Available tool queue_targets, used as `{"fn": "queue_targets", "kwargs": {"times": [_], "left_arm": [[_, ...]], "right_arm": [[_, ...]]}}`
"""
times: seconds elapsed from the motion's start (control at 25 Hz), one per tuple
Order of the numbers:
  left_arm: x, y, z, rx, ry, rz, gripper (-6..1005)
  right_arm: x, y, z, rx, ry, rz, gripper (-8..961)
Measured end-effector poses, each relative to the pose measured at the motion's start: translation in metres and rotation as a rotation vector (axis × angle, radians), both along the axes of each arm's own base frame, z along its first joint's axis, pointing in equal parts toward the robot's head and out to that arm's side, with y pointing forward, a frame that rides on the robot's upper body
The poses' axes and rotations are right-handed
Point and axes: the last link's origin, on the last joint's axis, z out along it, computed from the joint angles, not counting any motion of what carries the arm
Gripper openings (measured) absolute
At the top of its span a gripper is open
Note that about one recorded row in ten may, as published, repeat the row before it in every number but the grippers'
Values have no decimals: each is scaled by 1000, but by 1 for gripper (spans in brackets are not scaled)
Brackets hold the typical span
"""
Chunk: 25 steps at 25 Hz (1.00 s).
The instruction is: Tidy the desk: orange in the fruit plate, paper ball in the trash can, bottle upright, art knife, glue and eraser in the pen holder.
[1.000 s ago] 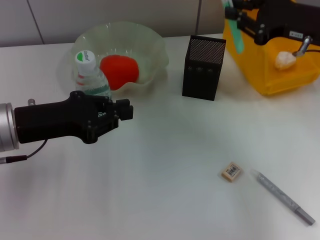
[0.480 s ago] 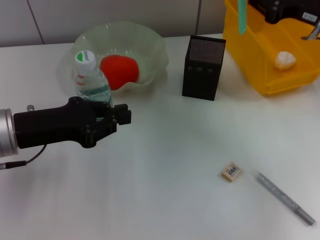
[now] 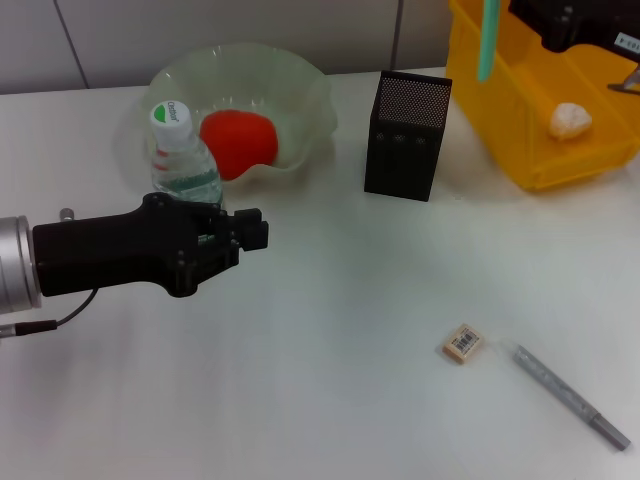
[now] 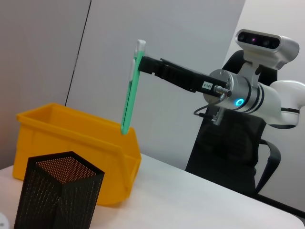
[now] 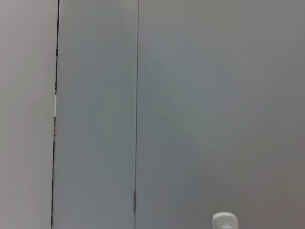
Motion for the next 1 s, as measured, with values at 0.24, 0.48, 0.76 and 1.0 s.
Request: {"fn": "queue_targets", "kwargs": {"times": [0.24, 0.48, 0.76, 1.0], "left_arm": [[1, 0, -1, 1, 1, -7, 138], [1, 0, -1, -2, 0, -7, 138], [1, -4, -2, -16, -6, -13, 138], [0, -5, -3, -22, -10, -9, 139]], "right_arm": [[1, 0, -8, -35, 16, -10, 180], [-2, 9, -15, -62, 19, -21, 181], [-5, 20, -15, -46, -15, -22, 182], [-2, 23, -20, -48, -43, -41, 183]]}}
